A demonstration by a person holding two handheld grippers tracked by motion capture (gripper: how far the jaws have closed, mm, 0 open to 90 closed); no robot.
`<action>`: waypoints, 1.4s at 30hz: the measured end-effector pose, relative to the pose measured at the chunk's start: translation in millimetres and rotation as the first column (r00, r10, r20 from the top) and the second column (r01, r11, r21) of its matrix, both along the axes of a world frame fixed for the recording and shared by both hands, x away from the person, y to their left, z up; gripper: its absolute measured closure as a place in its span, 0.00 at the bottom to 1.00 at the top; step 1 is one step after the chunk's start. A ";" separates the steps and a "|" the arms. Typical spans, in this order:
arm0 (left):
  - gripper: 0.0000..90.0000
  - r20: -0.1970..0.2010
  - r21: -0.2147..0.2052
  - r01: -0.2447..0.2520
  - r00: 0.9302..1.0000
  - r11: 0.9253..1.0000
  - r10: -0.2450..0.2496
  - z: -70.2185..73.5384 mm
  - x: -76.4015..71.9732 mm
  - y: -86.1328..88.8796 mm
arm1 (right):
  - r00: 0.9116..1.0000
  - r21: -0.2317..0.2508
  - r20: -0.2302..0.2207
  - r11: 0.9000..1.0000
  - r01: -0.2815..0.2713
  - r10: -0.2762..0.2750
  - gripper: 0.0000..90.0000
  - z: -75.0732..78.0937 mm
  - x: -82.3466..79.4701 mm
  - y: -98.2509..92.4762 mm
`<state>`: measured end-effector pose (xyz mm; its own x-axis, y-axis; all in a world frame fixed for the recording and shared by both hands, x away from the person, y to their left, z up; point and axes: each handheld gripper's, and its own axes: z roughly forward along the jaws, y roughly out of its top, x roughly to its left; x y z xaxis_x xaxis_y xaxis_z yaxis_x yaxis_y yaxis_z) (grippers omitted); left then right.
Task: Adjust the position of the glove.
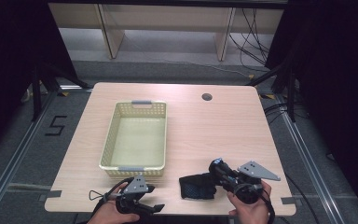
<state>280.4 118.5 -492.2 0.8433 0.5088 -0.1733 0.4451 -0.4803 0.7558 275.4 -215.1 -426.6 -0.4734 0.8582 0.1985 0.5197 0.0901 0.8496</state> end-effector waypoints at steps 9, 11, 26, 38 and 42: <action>0.32 0.002 0.011 0.000 1.000 1.000 0.000 -0.5 2.5 4.4 | 0.998 -0.065 -0.026 0.996 -0.064 0.062 0.81 -9.5 -1.2 24.4; 0.32 -0.019 -0.010 -0.019 1.000 1.000 0.018 -1.3 0.6 2.6 | 0.997 -0.053 -0.050 0.997 -0.064 0.062 0.81 -11.5 -2.5 28.5; 0.33 -0.022 -0.001 -0.012 1.000 1.000 0.012 -3.1 -0.3 1.5 | 0.991 -0.149 -0.113 0.985 -0.084 0.068 0.79 -49.1 10.5 65.6; 0.34 -0.015 0.004 0.005 1.000 1.000 -0.005 -5.2 -0.4 0.6 | 0.983 -0.105 -0.154 0.988 -0.116 0.099 0.70 -67.4 15.0 82.7; 0.36 -0.018 0.016 0.010 1.000 1.000 -0.010 -6.2 0.4 1.5 | 0.984 -0.061 -0.132 0.989 -0.131 0.123 0.66 -59.9 14.4 75.3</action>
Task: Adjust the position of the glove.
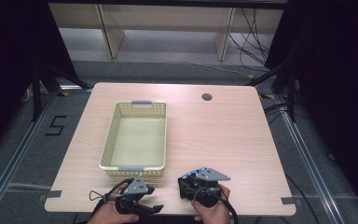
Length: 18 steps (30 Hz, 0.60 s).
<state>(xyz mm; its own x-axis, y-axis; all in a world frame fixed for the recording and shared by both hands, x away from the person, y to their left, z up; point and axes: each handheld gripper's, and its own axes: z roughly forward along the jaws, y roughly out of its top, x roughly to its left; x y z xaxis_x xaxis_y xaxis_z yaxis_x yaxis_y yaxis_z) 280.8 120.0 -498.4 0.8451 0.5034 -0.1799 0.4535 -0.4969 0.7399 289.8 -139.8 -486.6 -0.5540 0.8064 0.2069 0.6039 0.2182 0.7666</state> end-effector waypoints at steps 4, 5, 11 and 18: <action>0.39 0.008 -0.003 0.006 1.000 1.000 -0.006 -1.4 0.6 -0.8 | 0.998 0.012 0.059 1.000 0.007 -0.008 0.68 18.2 -3.3 -29.6; 0.39 -0.007 -0.018 -0.013 1.000 1.000 0.013 -2.3 -1.4 -2.7 | 0.998 0.007 0.059 1.000 0.013 -0.013 0.69 20.6 -3.6 -36.7; 0.47 0.029 -0.043 0.027 0.999 0.999 -0.025 3.2 -2.8 -19.1 | 0.999 -0.025 0.015 0.999 0.039 -0.038 0.71 16.7 -1.6 -83.4; 0.49 0.039 -0.040 0.091 0.995 0.995 -0.090 5.6 3.0 -58.1 | 0.999 -0.068 -0.039 0.998 -0.007 0.004 0.72 7.8 -6.1 -95.8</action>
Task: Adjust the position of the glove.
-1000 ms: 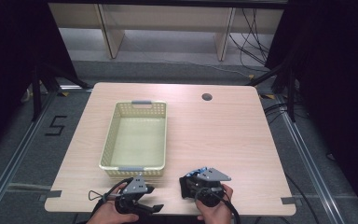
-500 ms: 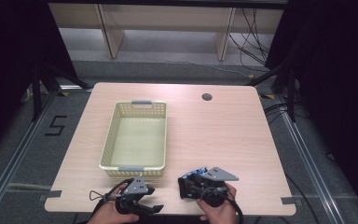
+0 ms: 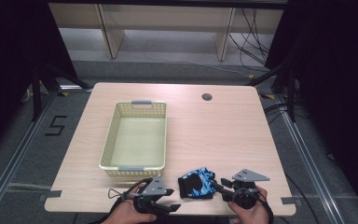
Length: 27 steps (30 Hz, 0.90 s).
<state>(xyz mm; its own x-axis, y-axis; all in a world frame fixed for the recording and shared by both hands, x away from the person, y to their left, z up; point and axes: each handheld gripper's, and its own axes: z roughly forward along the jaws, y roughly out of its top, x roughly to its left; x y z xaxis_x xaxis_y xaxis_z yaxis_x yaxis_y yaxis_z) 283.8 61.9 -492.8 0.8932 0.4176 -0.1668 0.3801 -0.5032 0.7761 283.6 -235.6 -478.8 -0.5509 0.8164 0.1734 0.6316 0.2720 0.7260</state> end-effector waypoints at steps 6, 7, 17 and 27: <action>0.49 0.035 0.047 -0.004 0.999 0.999 0.002 -3.2 6.5 -18.5 | 0.998 -0.046 -0.048 0.998 -0.040 0.038 0.72 -6.8 -4.9 -2.1; 0.49 0.037 0.056 0.001 0.999 0.998 -0.003 -3.1 7.5 -20.9 | 0.998 -0.056 -0.039 0.997 -0.057 0.055 0.72 -9.1 -4.6 -1.9; 0.51 0.053 0.142 -0.015 0.999 0.990 0.007 -12.2 15.0 -39.2 | 0.992 -0.086 -0.074 0.990 -0.109 0.103 0.75 -19.4 1.9 12.1; 0.88 0.130 0.146 -0.010 0.991 0.989 -0.009 -13.2 16.3 -41.2 | 0.986 -0.159 -0.057 0.973 -0.165 0.158 0.99 -12.0 3.1 17.0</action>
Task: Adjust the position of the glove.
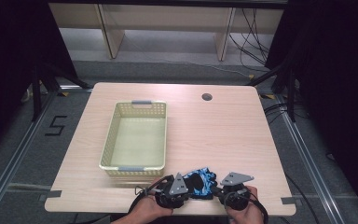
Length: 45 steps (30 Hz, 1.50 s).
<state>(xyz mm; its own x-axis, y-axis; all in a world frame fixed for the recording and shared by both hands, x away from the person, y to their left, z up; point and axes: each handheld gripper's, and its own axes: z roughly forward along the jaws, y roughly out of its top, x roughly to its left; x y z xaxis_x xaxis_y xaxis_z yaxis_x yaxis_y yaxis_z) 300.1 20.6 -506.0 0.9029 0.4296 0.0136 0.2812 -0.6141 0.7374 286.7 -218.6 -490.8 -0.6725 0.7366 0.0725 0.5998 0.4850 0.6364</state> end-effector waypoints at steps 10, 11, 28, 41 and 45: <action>0.93 0.027 -0.064 0.018 1.000 0.998 -0.016 23.5 0.1 12.7 | 0.995 0.056 0.096 0.998 -0.005 -0.001 0.99 25.4 -12.4 0.0; 0.93 0.026 -0.062 0.022 0.999 0.998 -0.020 25.0 0.9 15.6 | 0.994 0.066 0.112 0.998 -0.011 0.003 0.99 26.0 -13.7 0.9; 0.72 -0.068 -0.073 0.002 0.998 0.997 -0.007 0.3 0.2 20.6 | 0.999 0.052 -0.009 0.998 0.033 -0.033 0.84 0.8 -17.3 7.4; 0.47 -0.170 -0.135 -0.121 0.981 0.983 0.098 12.2 7.2 59.6 | 0.967 0.258 -0.085 0.932 0.253 -0.239 0.41 2.4 6.4 -21.0; 0.45 -0.184 -0.125 -0.141 0.976 0.982 0.116 11.7 10.0 61.7 | 0.971 0.241 -0.121 0.943 0.229 -0.205 0.40 -2.4 16.6 -14.3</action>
